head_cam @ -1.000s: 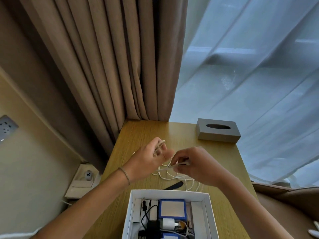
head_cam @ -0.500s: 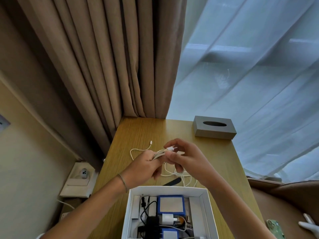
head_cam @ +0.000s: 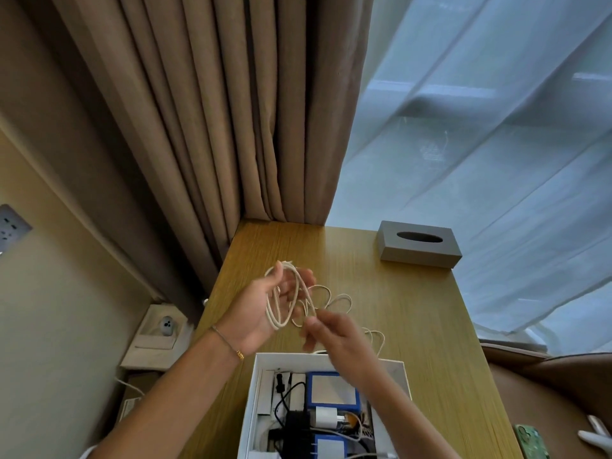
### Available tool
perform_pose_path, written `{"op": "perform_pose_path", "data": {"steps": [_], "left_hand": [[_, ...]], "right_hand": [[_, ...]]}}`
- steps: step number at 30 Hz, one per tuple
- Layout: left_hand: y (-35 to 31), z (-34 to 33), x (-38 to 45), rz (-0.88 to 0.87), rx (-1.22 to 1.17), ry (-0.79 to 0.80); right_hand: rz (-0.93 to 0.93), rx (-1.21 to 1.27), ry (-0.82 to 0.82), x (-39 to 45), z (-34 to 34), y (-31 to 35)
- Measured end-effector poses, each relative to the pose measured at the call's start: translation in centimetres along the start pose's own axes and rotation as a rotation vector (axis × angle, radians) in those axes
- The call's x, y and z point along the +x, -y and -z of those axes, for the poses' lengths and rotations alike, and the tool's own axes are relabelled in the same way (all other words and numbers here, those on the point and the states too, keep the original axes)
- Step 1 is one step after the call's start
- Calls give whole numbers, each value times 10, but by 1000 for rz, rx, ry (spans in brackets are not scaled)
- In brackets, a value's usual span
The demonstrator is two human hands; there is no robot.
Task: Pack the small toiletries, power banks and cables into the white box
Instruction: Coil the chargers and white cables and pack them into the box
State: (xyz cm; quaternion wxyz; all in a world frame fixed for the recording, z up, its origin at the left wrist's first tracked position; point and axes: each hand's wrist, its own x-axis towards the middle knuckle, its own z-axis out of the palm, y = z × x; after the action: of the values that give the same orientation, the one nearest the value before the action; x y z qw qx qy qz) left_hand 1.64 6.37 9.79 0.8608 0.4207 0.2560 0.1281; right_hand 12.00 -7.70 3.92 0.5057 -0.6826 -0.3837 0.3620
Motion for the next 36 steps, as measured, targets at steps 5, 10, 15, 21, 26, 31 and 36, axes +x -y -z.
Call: {"op": "perform_pose_path", "data": {"steps": [5,10,15,21,26,31,36], "left_hand": [[-13,-8,6,-160,-78,-88],[-27,0,13,-360,50,-220],[-32,15,20,-565,477,-358],[-20,29,22,-540,941,-405],[4,20,5,-452,1043,-125],[23,-1,-11,-351,1112,123],[15,-8,-16,-221,550,126]], "right_hand": [[3,-277,48,4,-23,-40],[22,-630,93,15,-13,-66],[105,-638,-28,26,13,-31],[273,-519,60,14,43,59],[379,-252,-12,18,72,105],[410,-212,-151,34,77,104],[325,-170,-246,38,70,78]]}}
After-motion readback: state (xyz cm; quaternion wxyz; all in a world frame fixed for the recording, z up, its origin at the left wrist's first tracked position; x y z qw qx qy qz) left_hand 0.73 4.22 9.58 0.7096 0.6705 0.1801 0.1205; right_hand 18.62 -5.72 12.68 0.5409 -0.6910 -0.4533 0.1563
